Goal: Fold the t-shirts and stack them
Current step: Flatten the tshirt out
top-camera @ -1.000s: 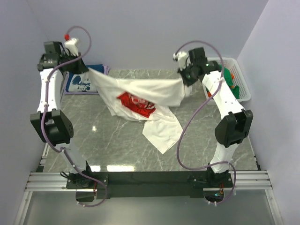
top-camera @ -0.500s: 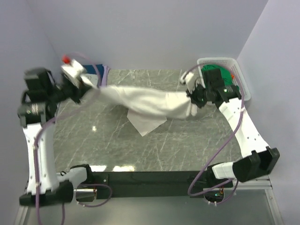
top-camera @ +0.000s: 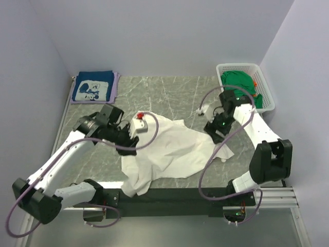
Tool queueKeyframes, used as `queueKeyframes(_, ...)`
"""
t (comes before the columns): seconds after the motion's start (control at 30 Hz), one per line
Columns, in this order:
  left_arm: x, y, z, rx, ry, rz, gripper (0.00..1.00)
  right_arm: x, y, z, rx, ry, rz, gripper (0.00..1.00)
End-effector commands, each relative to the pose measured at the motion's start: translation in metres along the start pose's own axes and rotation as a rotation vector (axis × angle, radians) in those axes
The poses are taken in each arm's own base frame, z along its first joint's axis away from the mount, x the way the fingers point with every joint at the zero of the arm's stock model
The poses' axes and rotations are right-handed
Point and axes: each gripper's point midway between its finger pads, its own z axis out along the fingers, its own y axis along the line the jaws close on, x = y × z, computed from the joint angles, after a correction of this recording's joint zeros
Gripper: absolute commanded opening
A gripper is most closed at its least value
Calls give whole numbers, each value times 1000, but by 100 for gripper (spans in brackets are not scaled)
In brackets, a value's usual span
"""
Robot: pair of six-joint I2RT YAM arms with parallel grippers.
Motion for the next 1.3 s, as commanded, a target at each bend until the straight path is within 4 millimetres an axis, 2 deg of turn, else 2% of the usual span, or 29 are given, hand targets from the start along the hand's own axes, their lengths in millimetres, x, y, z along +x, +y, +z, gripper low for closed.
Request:
queueKeyframes(0.0, -56, 72, -8, -186, -174, 9, 46, -28, -35, -32, 53, -156, 141, 82)
queueKeyframes(0.03, -62, 103, -5, -217, -185, -39, 50, -30, -41, -31, 54, -158, 173, 82)
queueKeyframes(0.1, -71, 141, 2, -280, -189, -99, 51, -27, -56, -17, 68, -118, 281, 82)
queueKeyframes(0.13, -83, 174, 11, -307, -204, -120, 52, -25, -63, -7, 68, -98, 303, 82)
queueKeyframes(0.2, -93, 207, 18, -338, -224, -158, 52, -20, -66, 5, 67, -69, 360, 82)
queueKeyframes(0.23, -99, 232, 28, -340, -226, -179, 53, -19, -66, 10, 63, -62, 368, 82)
queueKeyframes(0.3, -106, 256, 38, -361, -224, -189, 54, -11, -65, 22, 52, -22, 403, 82)
queueKeyframes(0.33, -107, 274, 51, -365, -214, -213, 54, -7, -65, 27, 51, -2, 414, 82)
queueKeyframes(0.4, -104, 288, 65, -362, -197, -236, 55, 6, -61, 37, 42, 49, 430, 82)
queueKeyframes(0.43, -99, 298, 78, -352, -178, -256, 54, 11, -59, 42, 40, 69, 433, 82)
queueKeyframes(0.53, -85, 310, 101, -344, -146, -279, 54, 26, -55, 56, 33, 122, 446, 81)
queueKeyframes(0.7, -55, 310, 130, -316, -58, -327, 51, 33, -46, 69, -27, 167, 461, 70)
queueKeyframes(0.77, -43, 309, 142, -287, -27, -342, 46, 31, -45, 72, -57, 172, 457, 67)
queueKeyframes(0.8, -39, 309, 145, -284, -21, -345, 35, 31, -44, 73, -66, 176, 453, 55)
queueKeyframes(0.83, -38, 309, 145, -285, -22, -351, 28, 29, -46, 75, -69, 175, 454, 46)
queueKeyframes(0.87, -39, 312, 142, -291, -30, -357, 23, 23, -52, 73, -60, 155, 448, 37)
queueKeyframes(0.9, -41, 315, 140, -295, -39, -362, 18, 19, -58, 72, -48, 143, 447, 14)
queueKeyframes(0.93, -46, 323, 129, -313, -60, -371, 7, 9, -70, 68, -22, 115, 446, 1)
queueKeyframes(0.97, -50, 329, 121, -324, -76, -377, 1, 2, -76, 64, -11, 96, 449, 0)
queueKeyframes(1.0, -61, 337, 107, -338, -112, -370, 1, -5, -81, 59, -5, 79, 449, 0)
queueKeyframes(1.03, -62, 347, 86, -363, -142, -385, 1, -12, -86, 54, 3, 59, 447, 0)
queueKeyframes(1.07, -70, 356, 57, -393, -191, -374, 1, -26, -96, 41, 30, 15, 435, 0)
queueKeyframes(1.1, -75, 354, 55, -379, -200, -370, 1, -31, -100, 35, 40, -3, 426, 0)
queueKeyframes(1.13, -76, 359, 29, -406, -224, -347, 1, -43, -108, 20, 75, -45, 407, 0)
queueKeyframes(1.17, -77, 356, 16, -408, -229, -336, 1, -49, -110, 13, 88, -59, 389, 0)
queueKeyframes(1.2, -84, 350, -9, -425, -256, -281, 1, -56, -107, 1, 99, -85, 369, 0)
queueKeyframes(1.27, -86, 336, -26, -430, -263, -217, 1, -67, -99, -9, 107, -115, 311, 0)
